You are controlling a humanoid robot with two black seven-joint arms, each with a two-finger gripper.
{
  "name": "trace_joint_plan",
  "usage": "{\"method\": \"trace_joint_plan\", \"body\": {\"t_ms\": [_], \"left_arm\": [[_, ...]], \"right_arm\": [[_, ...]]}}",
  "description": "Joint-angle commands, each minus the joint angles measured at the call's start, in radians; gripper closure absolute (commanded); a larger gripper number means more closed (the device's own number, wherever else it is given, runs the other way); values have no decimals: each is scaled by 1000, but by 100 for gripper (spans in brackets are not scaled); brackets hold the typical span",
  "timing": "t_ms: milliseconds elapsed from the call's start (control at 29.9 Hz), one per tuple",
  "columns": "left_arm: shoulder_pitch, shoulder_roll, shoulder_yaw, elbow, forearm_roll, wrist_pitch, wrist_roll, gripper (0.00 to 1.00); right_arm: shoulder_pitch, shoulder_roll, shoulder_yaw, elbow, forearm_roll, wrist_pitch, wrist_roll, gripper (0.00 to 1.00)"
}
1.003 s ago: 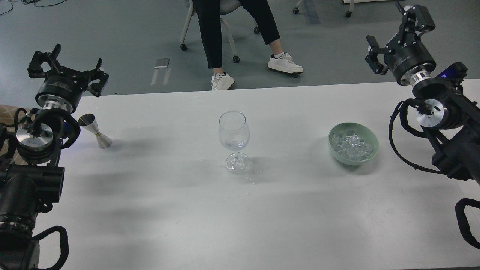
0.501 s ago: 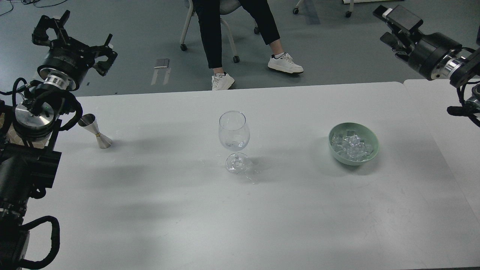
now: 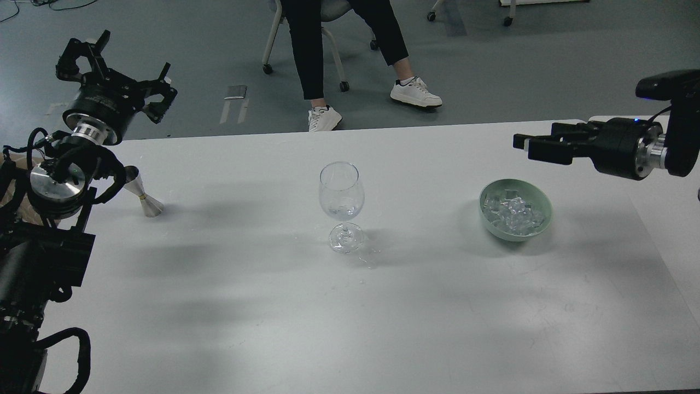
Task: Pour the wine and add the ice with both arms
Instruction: 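Reach the right gripper toward the green bowl of ice, then grasp an ice cube from the green bowl with the right gripper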
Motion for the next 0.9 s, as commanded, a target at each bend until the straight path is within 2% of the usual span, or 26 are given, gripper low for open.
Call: {"method": "trace_joint_plan", "body": {"t_ms": [0, 167, 234, 368, 535, 769, 869], "left_arm": [[3, -5, -4, 1, 0, 0, -3, 2], [4, -26, 10, 4, 0, -6, -3, 2], [7, -29, 10, 7, -2, -13, -4, 2], [15, -31, 10, 13, -2, -24, -3, 2], [29, -31, 10, 14, -3, -30, -3, 2], [35, -31, 0, 14, -5, -40, 7, 2], [44, -29, -2, 14, -6, -46, 4, 2]], "right_arm": [[-26, 2, -54, -11, -117, -9, -4, 3], [-67, 12, -60, -28, -194, -58, -13, 5], [-73, 14, -60, -42, -194, -67, -19, 8], [-78, 66, -60, -80, -202, -81, -21, 31], [-106, 104, -60, -104, -202, -144, -38, 32], [-129, 135, -63, -108, -202, -148, -137, 39], [-132, 150, -62, -114, -202, -148, -144, 39]]}}
